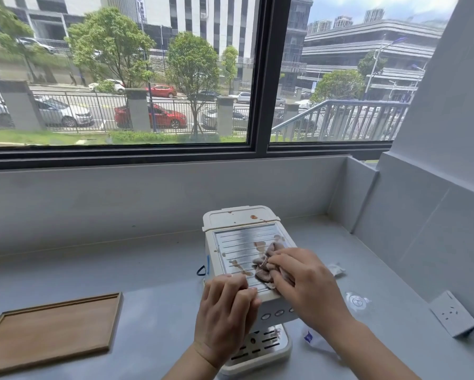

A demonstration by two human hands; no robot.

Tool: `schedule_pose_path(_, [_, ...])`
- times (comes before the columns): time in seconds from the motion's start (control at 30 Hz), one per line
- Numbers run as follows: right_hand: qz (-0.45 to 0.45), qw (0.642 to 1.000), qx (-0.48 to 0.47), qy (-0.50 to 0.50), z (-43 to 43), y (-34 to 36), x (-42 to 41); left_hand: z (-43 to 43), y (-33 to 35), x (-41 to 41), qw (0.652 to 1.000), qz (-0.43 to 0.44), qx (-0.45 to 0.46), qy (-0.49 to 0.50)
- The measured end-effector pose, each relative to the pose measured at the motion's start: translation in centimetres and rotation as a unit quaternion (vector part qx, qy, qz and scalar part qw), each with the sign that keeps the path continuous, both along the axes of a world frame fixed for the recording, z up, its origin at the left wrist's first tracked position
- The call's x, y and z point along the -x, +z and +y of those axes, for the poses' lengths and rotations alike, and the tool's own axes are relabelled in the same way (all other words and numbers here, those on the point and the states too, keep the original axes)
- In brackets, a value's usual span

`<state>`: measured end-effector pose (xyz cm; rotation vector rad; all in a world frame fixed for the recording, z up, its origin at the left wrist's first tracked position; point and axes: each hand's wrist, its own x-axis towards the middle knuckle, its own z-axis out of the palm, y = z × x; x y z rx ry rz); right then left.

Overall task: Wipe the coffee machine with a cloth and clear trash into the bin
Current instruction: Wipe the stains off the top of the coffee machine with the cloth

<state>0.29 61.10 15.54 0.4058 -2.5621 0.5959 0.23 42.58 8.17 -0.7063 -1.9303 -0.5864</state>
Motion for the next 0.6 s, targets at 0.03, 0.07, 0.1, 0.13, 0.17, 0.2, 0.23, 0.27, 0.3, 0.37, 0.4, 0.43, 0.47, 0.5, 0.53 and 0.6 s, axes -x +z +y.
schedule_pose_path(0.03, [-0.01,1.0,0.006,-0.008,0.4,0.3,0.5,0.0,0.0,0.0,1.0,0.001,-0.002,0.0])
schedule_pose_path(0.07, [-0.025,0.999,0.015,-0.032,0.7,0.7,1.5,0.0,0.1,0.1,1.0,0.002,-0.003,0.0])
schedule_pose_path(0.1, [-0.039,0.997,0.024,-0.066,0.7,1.1,2.6,0.1,0.1,0.1,1.0,0.003,-0.004,-0.001])
schedule_pose_path(0.13, [-0.055,0.993,0.032,-0.098,0.4,1.5,3.6,0.1,0.1,0.0,1.0,0.003,-0.006,-0.001])
schedule_pose_path(0.17, [-0.061,0.991,0.031,-0.118,-0.1,1.8,4.3,0.1,0.0,0.0,1.0,0.004,-0.007,-0.002])
schedule_pose_path(0.2, [-0.064,0.99,0.022,-0.126,-0.8,2.0,4.5,0.0,0.0,0.0,1.0,0.005,-0.008,-0.002])
schedule_pose_path(0.23, [-0.063,0.99,0.011,-0.123,-1.4,2.0,4.3,0.0,0.1,-0.1,1.0,0.005,-0.008,-0.002])
schedule_pose_path(0.27, [-0.053,0.993,0.005,-0.11,-1.7,1.8,3.8,0.0,0.1,0.0,1.0,0.004,-0.006,-0.002])
schedule_pose_path(0.3, [-0.039,0.995,0.004,-0.089,-1.7,1.3,3.0,0.0,0.0,0.0,1.0,0.002,-0.004,0.0])
schedule_pose_path(0.37, [-0.018,0.998,0.007,-0.053,-1.3,0.7,1.2,-0.1,-0.1,0.0,1.0,-0.001,-0.001,-0.001])
schedule_pose_path(0.4, [-0.02,0.998,0.007,-0.051,-0.8,0.6,1.0,0.0,-0.1,0.0,1.0,0.0,0.001,-0.004])
schedule_pose_path(0.43, [-0.026,0.998,0.007,-0.06,-0.4,0.9,1.6,0.0,0.0,0.1,1.0,0.0,0.001,-0.004])
schedule_pose_path(0.47, [-0.039,0.996,0.007,-0.078,-0.4,1.4,2.7,0.0,0.1,0.1,1.0,-0.001,0.002,-0.003])
schedule_pose_path(0.5, [-0.056,0.993,0.002,-0.103,-0.6,2.0,4.1,-0.1,0.1,0.1,1.0,-0.001,0.003,-0.002])
schedule_pose_path(0.53, [-0.073,0.99,-0.005,-0.12,-1.2,2.6,5.3,-0.2,0.2,0.0,1.0,-0.001,0.002,-0.003])
schedule_pose_path(0.6, [-0.091,0.988,-0.016,-0.122,-2.1,2.9,6.2,-0.3,0.1,-0.1,1.0,-0.002,0.0,-0.009])
